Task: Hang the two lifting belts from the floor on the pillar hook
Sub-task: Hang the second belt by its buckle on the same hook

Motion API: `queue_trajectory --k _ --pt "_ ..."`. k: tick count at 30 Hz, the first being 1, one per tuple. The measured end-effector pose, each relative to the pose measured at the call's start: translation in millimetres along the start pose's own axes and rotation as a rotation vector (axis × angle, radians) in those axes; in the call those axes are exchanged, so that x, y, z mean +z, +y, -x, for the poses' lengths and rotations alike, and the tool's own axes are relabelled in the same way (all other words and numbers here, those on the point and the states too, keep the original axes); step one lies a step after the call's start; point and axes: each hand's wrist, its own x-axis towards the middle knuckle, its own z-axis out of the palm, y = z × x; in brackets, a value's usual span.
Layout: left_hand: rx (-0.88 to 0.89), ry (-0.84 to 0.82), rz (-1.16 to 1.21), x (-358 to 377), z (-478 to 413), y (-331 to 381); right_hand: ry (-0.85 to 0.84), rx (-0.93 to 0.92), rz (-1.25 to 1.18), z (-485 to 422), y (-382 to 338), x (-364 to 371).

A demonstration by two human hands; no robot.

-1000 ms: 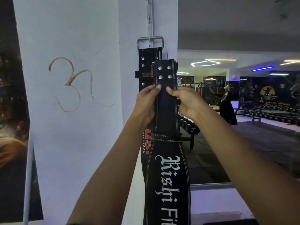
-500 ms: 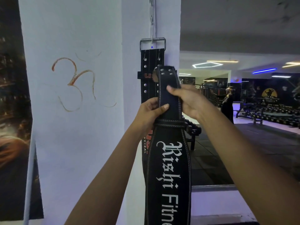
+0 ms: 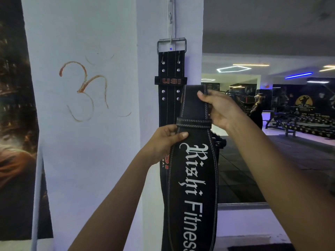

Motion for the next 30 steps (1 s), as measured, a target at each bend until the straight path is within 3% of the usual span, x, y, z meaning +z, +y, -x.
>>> queue_trajectory --k 5,13,16,21,26,30 --pt "0.079 0.051 0.005 3 -4 1 -0.072 -0.021 0.136 5 1 1" --pt "-0.277 -0.182 -0.142 -12 15 -27 0.011 0.025 0.078 8 15 -5" --pt "-0.312 -0.214 -0.109 -16 16 -25 -0.006 0.006 0.055 8 11 -5" --pt "-0.165 -0.111 0.048 -3 -12 12 -0.086 0.005 0.06 8 21 -10" --pt "-0.004 0.204 0.102 17 -50 47 -0.179 0.05 0.055 15 46 -11" --pt "0.055 0.225 0.148 18 -54 44 -0.203 0.009 0.148 28 60 -14"
